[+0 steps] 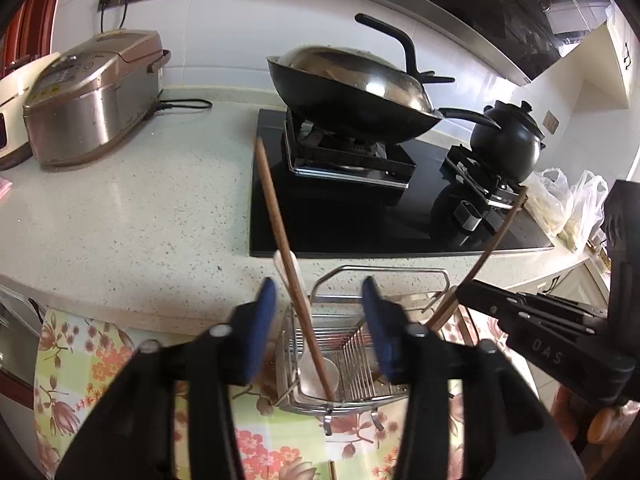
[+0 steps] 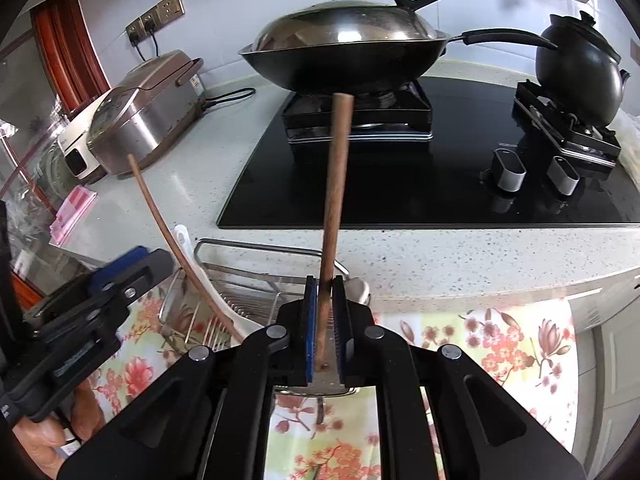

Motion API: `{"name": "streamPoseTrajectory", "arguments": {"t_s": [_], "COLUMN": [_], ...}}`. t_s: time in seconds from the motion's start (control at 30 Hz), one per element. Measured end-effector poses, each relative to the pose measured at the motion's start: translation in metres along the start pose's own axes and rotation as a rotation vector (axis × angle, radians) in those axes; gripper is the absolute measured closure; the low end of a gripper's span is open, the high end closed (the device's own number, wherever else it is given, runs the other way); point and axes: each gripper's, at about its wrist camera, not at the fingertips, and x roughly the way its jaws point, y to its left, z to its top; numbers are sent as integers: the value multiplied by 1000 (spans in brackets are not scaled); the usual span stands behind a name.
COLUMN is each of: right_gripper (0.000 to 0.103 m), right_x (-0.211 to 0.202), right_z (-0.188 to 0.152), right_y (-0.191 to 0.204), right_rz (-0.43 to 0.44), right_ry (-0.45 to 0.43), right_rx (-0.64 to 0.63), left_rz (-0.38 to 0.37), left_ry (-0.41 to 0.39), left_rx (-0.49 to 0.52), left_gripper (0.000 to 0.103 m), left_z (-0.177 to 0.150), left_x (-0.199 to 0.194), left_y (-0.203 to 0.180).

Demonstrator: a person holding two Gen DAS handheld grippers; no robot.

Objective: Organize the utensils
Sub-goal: 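Lower the right tool's chopstick into the rack and open the right tool, then grasp a wooden chopstick with the left tool while the right tool grasps another chopstick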

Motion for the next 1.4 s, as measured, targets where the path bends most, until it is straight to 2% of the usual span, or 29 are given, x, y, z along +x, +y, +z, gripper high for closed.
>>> {"name": "streamPoseTrajectory", "arguments": {"t_s": [0.07, 0.1, 0.13, 0.17, 0.2, 0.23, 0.37, 0.43, 0.53, 0.7, 0.87, 1.0, 1.13, 1.27, 1.4], "right_gripper": [90, 84, 69, 59, 38, 33, 31, 26, 24, 23, 22, 21, 21, 21, 21], "right_x": [-4, -8, -12, -19, -26, -32, -64, -78, -88, -86, -76, -74, -72, -68, -68], "right_z": [1, 1, 1, 0, -1, -2, -19, -39, -78, -151, -223, -262, -283, -289, -289], "right_y": [-6, -9, -14, -19, -24, -28, -46, -56, -63, -63, -62, -55, -48, -45, -43], "right_rz": [-18, -19, -16, -12, -17, -25, -73, -102, -134, -153, -101, -88, -117, -117, -115], "right_ry": [-16, -24, -40, -61, -83, -103, -180, -206, -209, -164, -83, -45, -19, -3, -6], "right_rx": [15, 29, 41, 55, 63, 64, 75, 88, 71, 60, 96, 103, 91, 86, 73], "left_rz": [6, 12, 23, 32, 32, 33, 40, 46, 52, 15, -22, -38, -42, -50, -16], "left_ry": [-4, -6, -9, -16, -30, -40, -68, -66, -39, 45, 159, 225, 269, 291, 309], "left_rx": [-10, -16, -25, -32, -41, -48, -60, -63, -61, -82, -37, 13, 67, 99, 130], "left_gripper": [58, 58, 58, 58, 58, 58, 58, 58, 58, 60, 79, 80, 84, 85, 88], "left_z": [0, 0, -1, -2, -5, -8, -31, -48, -83, -150, -207, -237, -254, -259, -262], "left_x": [-5, -8, -13, -19, -26, -32, -61, -71, -79, -81, -75, -70, -61, -55, -49], "left_y": [4, 6, 10, 13, 18, 21, 37, 45, 54, 64, 53, 39, 25, 15, 10]}}
